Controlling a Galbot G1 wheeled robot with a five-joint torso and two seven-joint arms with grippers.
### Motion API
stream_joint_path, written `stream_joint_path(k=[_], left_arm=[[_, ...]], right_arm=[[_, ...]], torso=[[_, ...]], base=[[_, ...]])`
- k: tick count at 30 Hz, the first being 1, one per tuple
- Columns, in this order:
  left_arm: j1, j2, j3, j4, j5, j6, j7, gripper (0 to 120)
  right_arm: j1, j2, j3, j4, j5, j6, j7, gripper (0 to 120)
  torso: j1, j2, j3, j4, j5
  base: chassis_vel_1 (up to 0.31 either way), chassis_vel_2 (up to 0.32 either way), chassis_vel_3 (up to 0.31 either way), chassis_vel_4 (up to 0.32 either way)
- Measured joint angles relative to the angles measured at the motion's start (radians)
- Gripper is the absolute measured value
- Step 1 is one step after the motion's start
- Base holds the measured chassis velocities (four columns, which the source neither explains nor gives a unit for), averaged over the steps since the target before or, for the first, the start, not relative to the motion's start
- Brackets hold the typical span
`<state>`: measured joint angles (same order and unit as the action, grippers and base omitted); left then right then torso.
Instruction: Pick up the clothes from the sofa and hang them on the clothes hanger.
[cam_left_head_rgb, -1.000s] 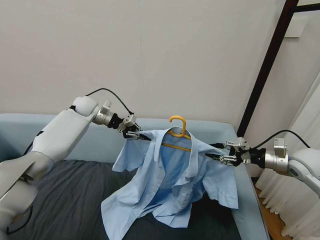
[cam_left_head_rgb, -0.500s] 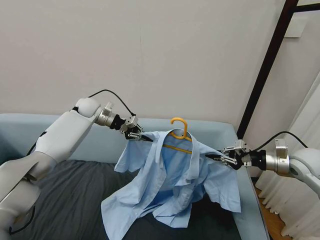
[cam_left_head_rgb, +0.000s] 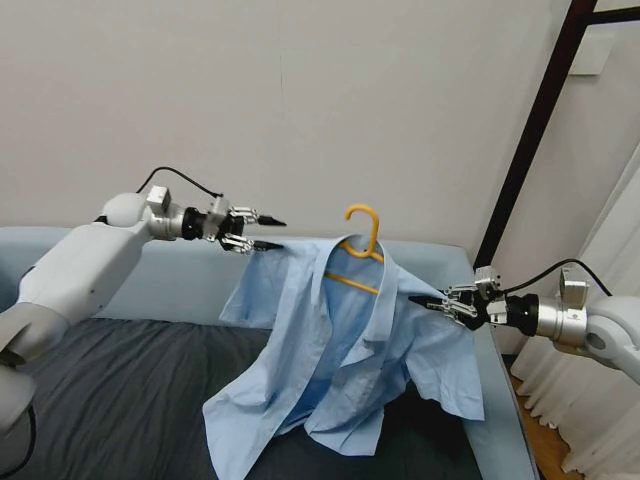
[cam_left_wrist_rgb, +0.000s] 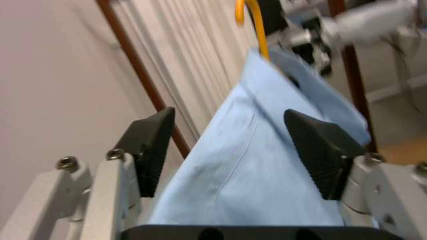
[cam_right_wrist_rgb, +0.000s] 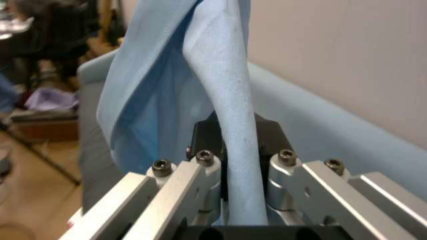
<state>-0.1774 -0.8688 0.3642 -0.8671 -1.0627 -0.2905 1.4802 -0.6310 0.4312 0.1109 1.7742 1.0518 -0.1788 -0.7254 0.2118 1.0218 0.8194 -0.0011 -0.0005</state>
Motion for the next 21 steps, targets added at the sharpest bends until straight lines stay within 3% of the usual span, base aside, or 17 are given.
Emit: stream_joint_path(k=[3,4,6,9,10,14,21], left_arm=[[0.083,0.049,-0.068,-0.1,-0.139,0.028,-0.157,84],[0.083,0.049,-0.068,-0.1,-0.139,0.028,-0.157,84],[0.278,0.107,-0.206,-0.332,-0.204,0.051,-0.432,94],[0.457,0.124,-0.289,-0.526,-0.211,0.053,-0.607,100],[0.457,0.124,-0.289,-0.526,-0.211,0.053,-0.607,100],[0.681,0.109,-0.339,-0.736,-0.161,0.034,-0.781,100],[0.82,0.047,-0.334,-0.857,-0.007,0.019,-0.826,100]], right_arm=[[0.01,-0.021,0.0,0.063,0.053,-0.014,0.183,7],[0.01,-0.021,0.0,0.063,0.053,-0.014,0.183,7],[0.032,-0.074,-0.001,0.182,0.07,-0.128,0.42,7],[0.066,-0.115,-0.018,0.255,0.125,-0.217,0.556,7],[0.066,-0.115,-0.018,0.255,0.125,-0.217,0.556,7],[0.144,-0.159,-0.042,0.348,0.323,-0.323,0.787,7],[0.165,-0.17,-0.038,0.426,0.493,-0.343,0.975,7]], torso=[[0.0,0.0,0.0,0.0003,-0.0003],[0.0,0.0,0.0,0.0003,-0.0003],[0.0,0.0,0.0,-0.0002,-0.0003],[0.0,0.0,0.0,-0.0001,-0.0003],[0.0,0.0,0.0,-0.0001,-0.0003],[0.0,0.0,0.0,-0.0002,-0.0003],[0.0,0.0,0.0,0.0002,0.0002]], base=[[0.0,0.0,0.0,0.0],[0.0,0.0,0.0,0.0],[0.0,0.0,0.0,0.0],[0.0,0.0,0.0,0.0],[0.0,0.0,0.0,0.0],[0.0,0.0,0.0,0.0],[0.0,0.0,0.0,0.0]])
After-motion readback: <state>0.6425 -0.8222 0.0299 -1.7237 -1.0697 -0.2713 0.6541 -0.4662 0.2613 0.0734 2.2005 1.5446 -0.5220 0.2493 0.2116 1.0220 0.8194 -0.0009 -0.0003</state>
